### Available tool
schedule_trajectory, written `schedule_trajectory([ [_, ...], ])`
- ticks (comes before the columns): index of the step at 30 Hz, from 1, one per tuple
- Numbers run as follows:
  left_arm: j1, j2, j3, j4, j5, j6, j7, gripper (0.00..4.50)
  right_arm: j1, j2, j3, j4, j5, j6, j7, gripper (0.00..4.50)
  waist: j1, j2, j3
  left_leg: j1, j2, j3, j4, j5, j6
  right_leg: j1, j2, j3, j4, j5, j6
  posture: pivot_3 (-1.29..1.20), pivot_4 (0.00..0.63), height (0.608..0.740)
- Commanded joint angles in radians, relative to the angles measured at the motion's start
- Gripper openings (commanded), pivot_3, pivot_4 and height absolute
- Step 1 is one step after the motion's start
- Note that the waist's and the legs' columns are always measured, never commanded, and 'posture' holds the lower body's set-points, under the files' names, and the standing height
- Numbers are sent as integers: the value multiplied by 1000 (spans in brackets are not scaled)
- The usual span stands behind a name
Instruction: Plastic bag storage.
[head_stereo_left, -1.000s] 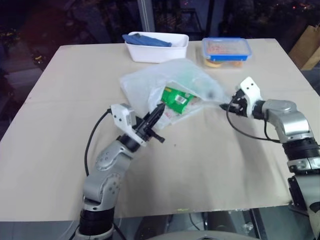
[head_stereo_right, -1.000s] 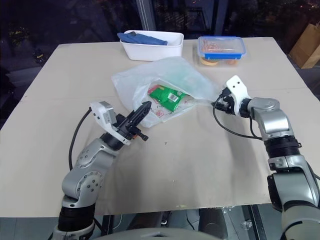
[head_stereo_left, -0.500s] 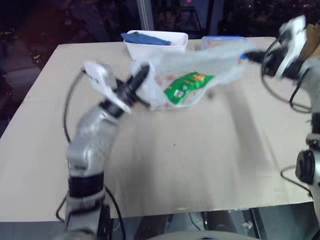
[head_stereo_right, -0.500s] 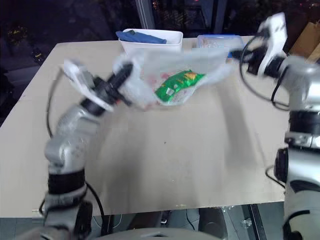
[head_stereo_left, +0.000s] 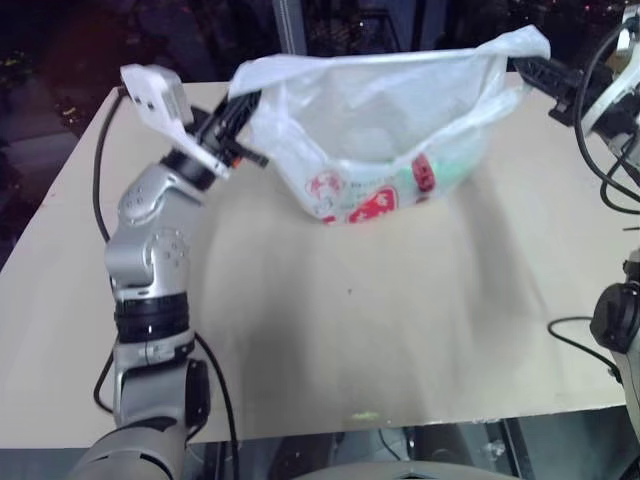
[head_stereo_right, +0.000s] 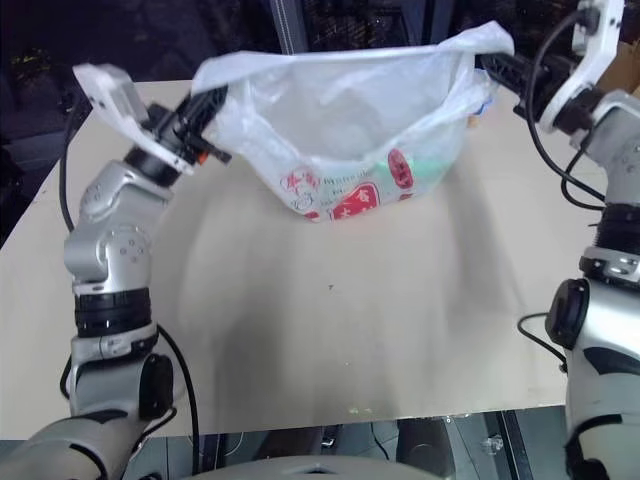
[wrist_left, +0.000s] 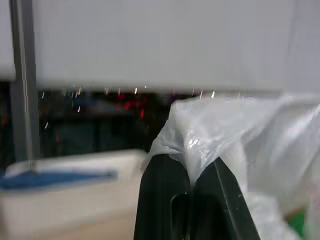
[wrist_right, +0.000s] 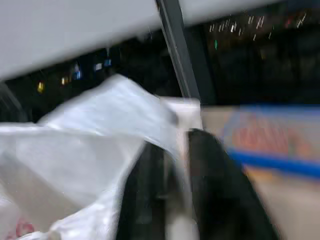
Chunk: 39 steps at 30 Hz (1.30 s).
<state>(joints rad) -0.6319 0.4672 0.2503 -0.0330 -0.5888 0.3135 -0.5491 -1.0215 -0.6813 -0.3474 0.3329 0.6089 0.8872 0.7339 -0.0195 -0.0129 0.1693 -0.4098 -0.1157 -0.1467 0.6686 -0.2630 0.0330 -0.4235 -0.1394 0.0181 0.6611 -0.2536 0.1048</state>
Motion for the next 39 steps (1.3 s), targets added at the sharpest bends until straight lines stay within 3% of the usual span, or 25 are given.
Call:
schedule_trajectory([
  [1,94,25,35,-66,10,-25,-20,1389,143,-117,3,-190,136,113,218,2314,0,0,0,-5,0,0,2,0,0,-4,0,-1,1,0,0,0,150,740],
  [6,170,45,161,-153,-145,77,11,3443,305,-231,-118,-260,288,207,344,4413,1,0,0,-6,0,0,2,0,0,-5,0,0,1,0,0,0,150,740],
  [8,188,55,194,-192,-245,148,4,4428,297,-234,-186,-226,351,229,333,4500,0,0,0,-5,0,1,3,0,0,-6,0,1,2,0,0,0,150,740],
  [13,233,75,239,-236,-399,268,22,4428,228,-202,-363,-128,557,299,260,4500,6,0,0,-4,1,1,4,0,0,-4,0,1,3,2,2,0,150,740],
  [17,294,85,240,-204,-365,262,13,4428,162,-169,-510,12,673,258,135,4500,7,0,0,-4,1,2,5,0,0,-3,1,2,2,3,2,0,150,740],
  [20,345,98,236,-168,-325,247,-3,4428,146,-146,-550,84,649,174,7,4500,7,0,-1,-4,1,2,5,0,0,-3,1,2,2,3,2,0,150,740],
  [22,393,110,228,-152,-288,233,-27,4428,215,-150,-485,75,546,108,0,4500,5,1,-1,-4,1,3,5,0,0,-3,1,2,2,3,2,0,150,740],
  [27,569,157,237,-182,-237,226,-116,4428,565,-168,-147,-10,126,-254,161,4500,2,1,-3,-4,1,4,3,0,0,-5,1,4,2,3,2,0,150,740],
  [33,894,248,306,-311,-297,304,-314,4428,755,-149,-63,-43,-3,-473,284,4500,-6,10,-3,-3,1,8,3,0,0,-7,1,9,4,3,2,0,150,740],
  [36,1052,251,317,-340,-252,268,-377,4428,800,-132,-59,-40,-24,-516,313,4500,-9,11,-3,7,3,9,0,0,0,1,2,10,2,3,2,0,150,740],
  [39,1065,221,313,-287,-138,165,-325,4428,836,-111,-70,-60,-6,-525,338,4500,2,11,-3,19,5,10,-4,-4,6,14,2,9,-1,3,2,0,150,740],
])
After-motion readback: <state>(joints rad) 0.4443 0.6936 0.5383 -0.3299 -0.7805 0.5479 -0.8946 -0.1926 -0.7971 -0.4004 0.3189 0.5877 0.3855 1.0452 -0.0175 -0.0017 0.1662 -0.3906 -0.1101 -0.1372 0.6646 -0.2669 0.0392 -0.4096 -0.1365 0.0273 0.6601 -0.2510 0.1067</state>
